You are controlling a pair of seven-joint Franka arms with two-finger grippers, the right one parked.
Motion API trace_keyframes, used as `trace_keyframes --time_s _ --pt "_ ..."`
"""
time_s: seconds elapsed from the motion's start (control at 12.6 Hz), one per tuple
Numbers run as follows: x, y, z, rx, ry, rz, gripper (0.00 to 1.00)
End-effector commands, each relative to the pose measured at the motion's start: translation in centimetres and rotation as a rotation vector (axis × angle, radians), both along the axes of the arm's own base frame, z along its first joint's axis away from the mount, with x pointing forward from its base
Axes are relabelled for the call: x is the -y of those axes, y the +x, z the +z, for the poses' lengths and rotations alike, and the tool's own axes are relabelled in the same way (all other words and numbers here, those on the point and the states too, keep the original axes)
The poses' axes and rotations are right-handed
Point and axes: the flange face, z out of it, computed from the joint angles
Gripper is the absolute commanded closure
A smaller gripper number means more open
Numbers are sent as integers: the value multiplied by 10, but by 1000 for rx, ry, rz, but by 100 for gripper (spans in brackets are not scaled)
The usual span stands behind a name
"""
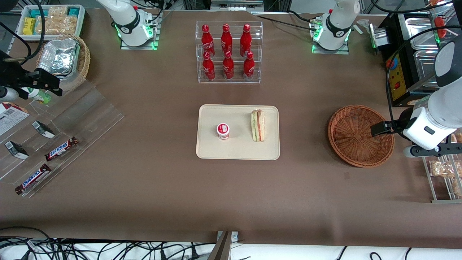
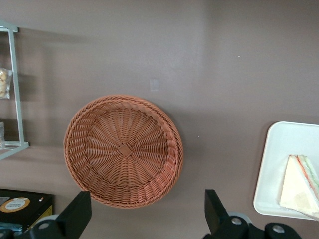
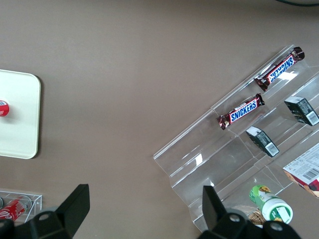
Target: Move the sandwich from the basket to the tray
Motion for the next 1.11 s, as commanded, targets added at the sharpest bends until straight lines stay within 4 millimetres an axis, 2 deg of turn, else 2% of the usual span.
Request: trace_keyframes --time_s 0.0,0.16,0.4,0.79,0.95,1.03 --pt "-4 -12 22 4 -23 -43 0" --pt "-11 -18 31 4 -42 -75 0" --pt "-17 -38 46 6 -33 -148 0" --pt "11 -73 58 1 -22 -193 0" --pt "14 -75 60 5 -46 -190 0" --pt "9 -73 58 0 -51 -181 0"
